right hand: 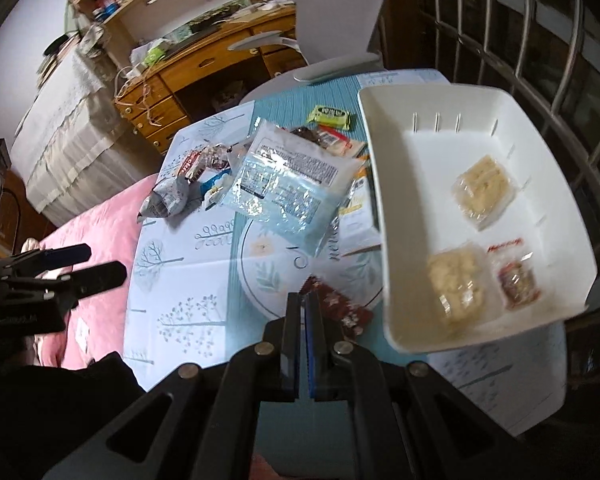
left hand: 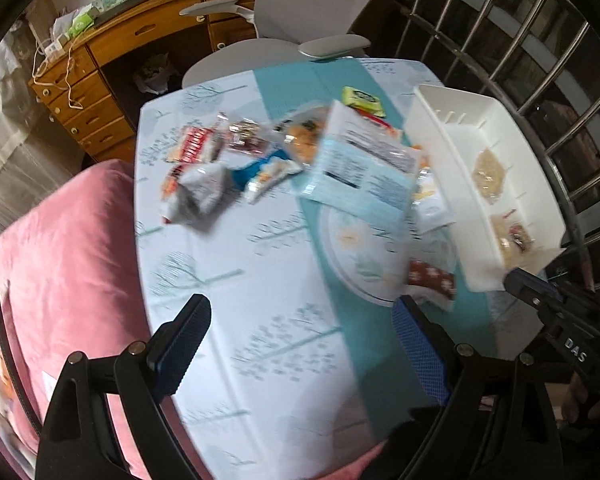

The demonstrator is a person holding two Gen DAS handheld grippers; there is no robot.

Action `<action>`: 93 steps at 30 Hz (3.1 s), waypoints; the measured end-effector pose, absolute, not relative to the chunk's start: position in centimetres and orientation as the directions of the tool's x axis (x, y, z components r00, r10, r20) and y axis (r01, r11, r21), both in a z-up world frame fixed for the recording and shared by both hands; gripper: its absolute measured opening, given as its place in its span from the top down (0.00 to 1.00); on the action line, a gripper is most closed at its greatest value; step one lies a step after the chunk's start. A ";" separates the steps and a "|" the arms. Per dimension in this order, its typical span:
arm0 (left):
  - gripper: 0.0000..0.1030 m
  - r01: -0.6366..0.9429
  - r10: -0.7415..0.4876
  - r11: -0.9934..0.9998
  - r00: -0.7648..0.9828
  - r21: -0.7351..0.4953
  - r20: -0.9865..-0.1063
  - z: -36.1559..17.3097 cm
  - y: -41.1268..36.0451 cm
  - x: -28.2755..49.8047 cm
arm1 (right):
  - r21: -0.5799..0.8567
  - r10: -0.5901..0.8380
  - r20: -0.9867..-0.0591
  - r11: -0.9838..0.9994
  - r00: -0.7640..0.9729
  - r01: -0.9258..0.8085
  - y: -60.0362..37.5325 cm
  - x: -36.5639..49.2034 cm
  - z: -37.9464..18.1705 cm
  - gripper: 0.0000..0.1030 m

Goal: Organize snacks

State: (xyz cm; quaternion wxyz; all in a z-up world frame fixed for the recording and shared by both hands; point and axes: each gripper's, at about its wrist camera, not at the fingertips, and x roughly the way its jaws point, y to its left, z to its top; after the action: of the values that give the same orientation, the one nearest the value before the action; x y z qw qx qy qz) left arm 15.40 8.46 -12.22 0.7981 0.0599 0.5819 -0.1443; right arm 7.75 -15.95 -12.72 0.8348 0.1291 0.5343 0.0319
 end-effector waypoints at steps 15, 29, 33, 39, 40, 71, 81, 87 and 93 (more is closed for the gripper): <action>0.11 0.333 -0.066 0.943 0.205 0.006 -0.977 -17.3 14.6 25.4 | 0.306 0.201 -0.931 0.885 0.304 0.351 -13.9 9.1 -17.8 0.49; 0.11 0.277 -0.071 0.961 0.204 -0.012 -0.976 -23.3 16.1 31.2 | 0.217 0.062 -0.968 0.700 0.244 0.681 -15.7 8.6 -22.5 0.18; 0.11 0.233 -0.109 0.971 0.252 -0.049 -0.962 -24.0 16.6 32.0 | 0.197 0.016 -0.965 0.699 0.260 0.688 -15.6 9.0 -23.6 0.18; 0.11 0.211 -0.112 0.976 0.255 -0.058 -0.961 -25.9 16.3 33.0 | 0.138 -0.046 -0.971 0.696 0.235 0.705 -15.4 9.6 -25.4 0.18; 0.11 0.209 -0.108 0.976 0.256 -0.054 -0.961 -26.1 16.2 33.1 | 0.127 -0.057 -0.971 0.699 0.231 0.703 -15.2 9.6 -25.6 0.18; 0.33 0.106 -0.149 0.986 0.220 -0.129 -0.964 -26.9 16.7 31.2 | -0.013 -0.120 -0.982 0.811 0.145 0.585 -12.6 11.8 -26.0 0.61; 0.33 0.071 -0.206 0.978 0.167 -0.197 -0.964 -25.1 17.6 27.1 | 0.019 -0.021 -0.997 0.850 0.069 0.526 -10.4 12.1 -26.0 0.65; 0.33 0.043 -0.193 0.981 0.115 -0.190 -0.974 -24.3 17.0 23.9 | 0.058 0.022 -0.996 0.887 0.084 0.458 -8.5 13.2 -24.7 0.66; 0.33 0.003 -0.188 0.982 0.077 -0.188 -0.979 -22.6 15.6 20.4 | 0.102 0.047 -0.987 0.917 0.151 0.386 -7.8 14.2 -22.0 0.66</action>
State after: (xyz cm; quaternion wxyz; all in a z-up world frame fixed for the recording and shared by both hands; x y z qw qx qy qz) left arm 20.42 15.62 -22.64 0.7306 -0.0684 0.6763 -0.0651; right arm 14.17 -7.76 -21.96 0.7395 0.1686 0.6415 -0.1147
